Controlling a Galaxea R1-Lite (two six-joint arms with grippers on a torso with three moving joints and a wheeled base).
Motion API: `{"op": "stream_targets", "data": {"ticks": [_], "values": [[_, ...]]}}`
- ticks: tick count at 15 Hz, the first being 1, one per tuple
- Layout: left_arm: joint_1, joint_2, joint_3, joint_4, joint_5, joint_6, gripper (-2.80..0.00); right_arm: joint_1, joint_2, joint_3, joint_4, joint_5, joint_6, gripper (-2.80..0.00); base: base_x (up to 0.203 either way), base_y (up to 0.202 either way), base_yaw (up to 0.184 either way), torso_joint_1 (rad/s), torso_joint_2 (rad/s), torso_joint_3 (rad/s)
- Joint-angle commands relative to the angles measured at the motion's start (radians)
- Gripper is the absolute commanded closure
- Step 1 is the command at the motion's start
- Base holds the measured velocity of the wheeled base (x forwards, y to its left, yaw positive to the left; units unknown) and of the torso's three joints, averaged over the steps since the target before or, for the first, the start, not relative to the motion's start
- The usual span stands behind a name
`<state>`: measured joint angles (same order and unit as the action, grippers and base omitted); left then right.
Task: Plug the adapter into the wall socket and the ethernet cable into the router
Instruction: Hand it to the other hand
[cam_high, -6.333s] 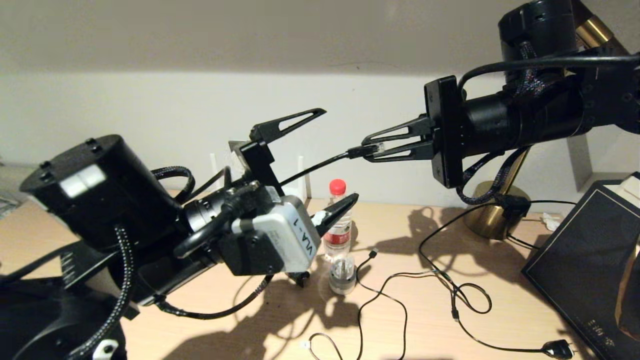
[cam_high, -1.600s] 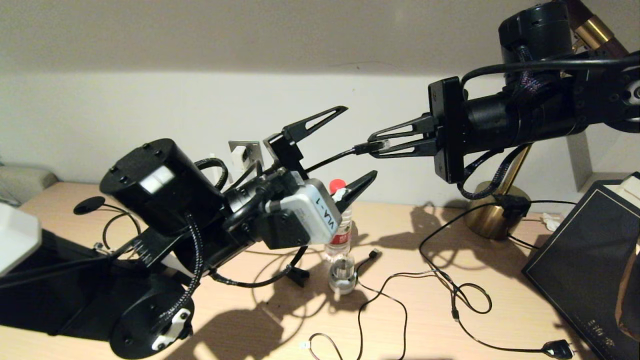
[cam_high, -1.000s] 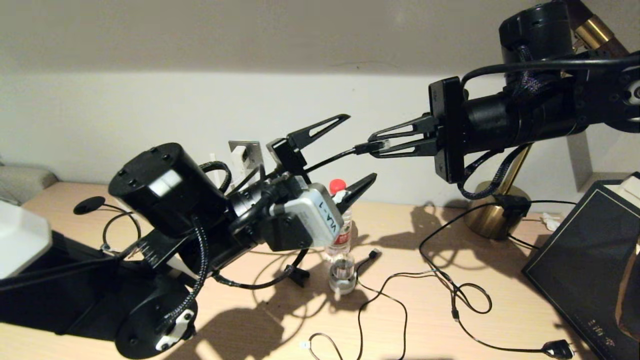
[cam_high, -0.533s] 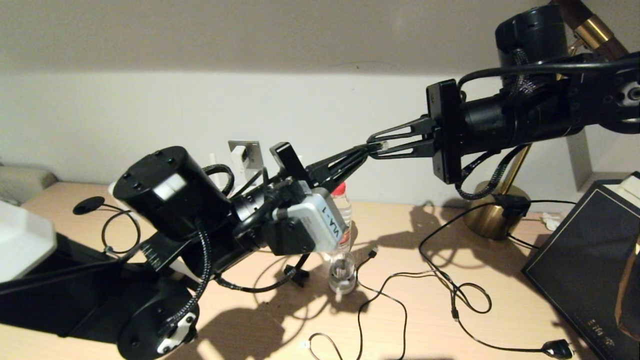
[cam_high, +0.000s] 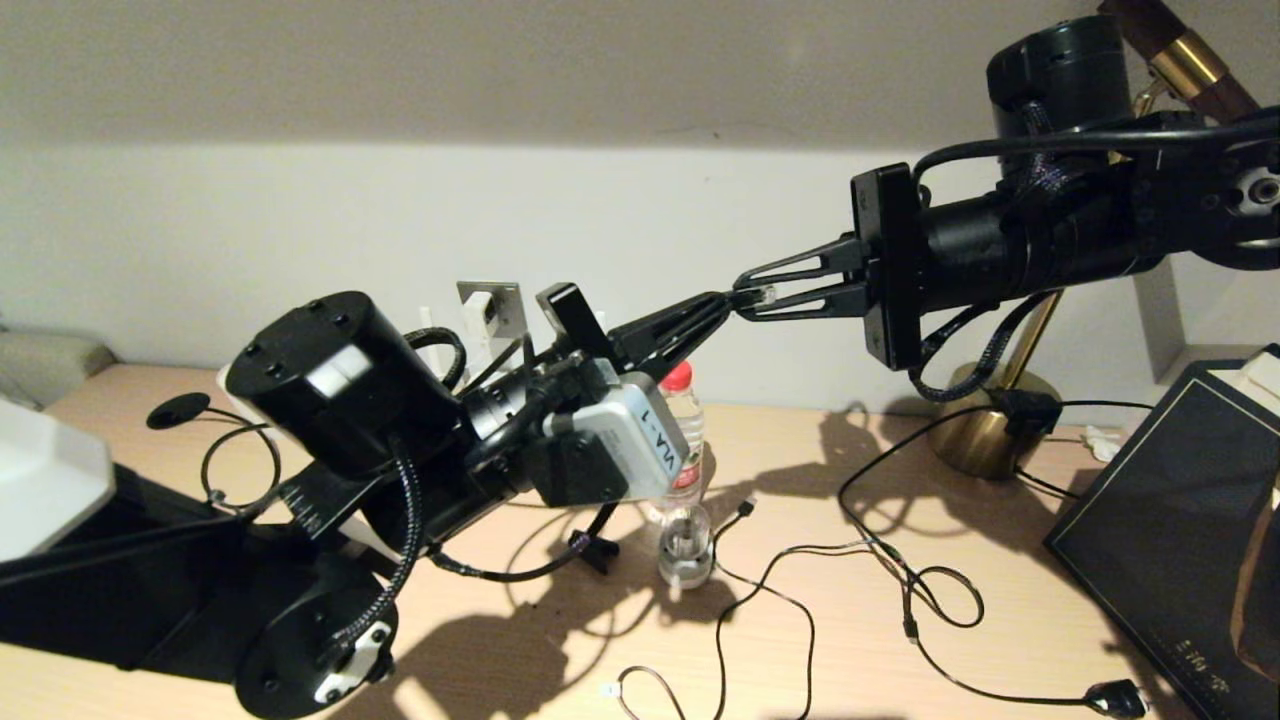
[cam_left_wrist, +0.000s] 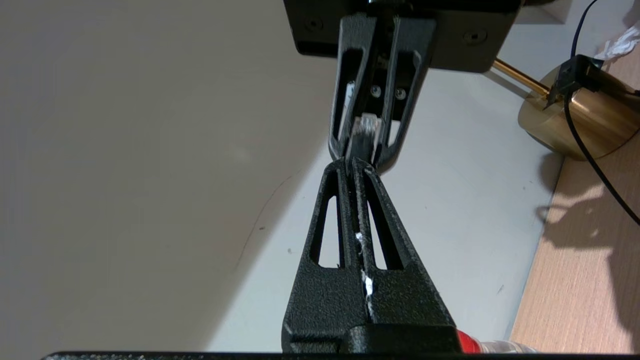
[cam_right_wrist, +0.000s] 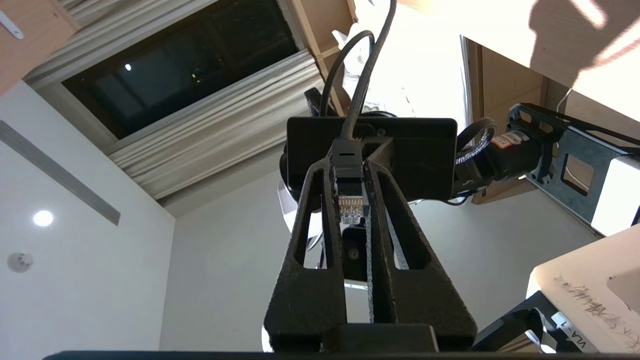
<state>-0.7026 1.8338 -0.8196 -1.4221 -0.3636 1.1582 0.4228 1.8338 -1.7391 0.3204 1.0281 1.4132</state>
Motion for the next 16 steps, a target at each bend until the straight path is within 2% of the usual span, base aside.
{"op": "stream_targets", "data": {"ticks": [1,2,3,16], "values": [[-0.001,0.001,0.000,-0.009,-0.003,0.005,0.00,0.001,0.000,0.001,0.002,0.006,0.007,0.00,0.000,0.000,0.000,0.000,0.00,0.000],[0.000,0.002,-0.002,-0.009,-0.003,0.005,0.00,0.001,-0.002,0.003,0.002,0.006,0.007,0.00,0.000,0.000,0.000,0.000,0.00,0.000],[0.000,0.004,-0.003,-0.008,-0.003,0.003,-2.80,0.001,-0.006,0.004,0.002,0.007,0.007,0.00,0.000,0.000,0.000,0.000,0.00,0.000],[0.000,0.007,-0.009,-0.011,-0.006,0.009,-2.80,-0.001,-0.013,0.013,0.012,0.021,0.003,0.00,0.000,0.000,0.000,0.000,0.00,0.000]]}}
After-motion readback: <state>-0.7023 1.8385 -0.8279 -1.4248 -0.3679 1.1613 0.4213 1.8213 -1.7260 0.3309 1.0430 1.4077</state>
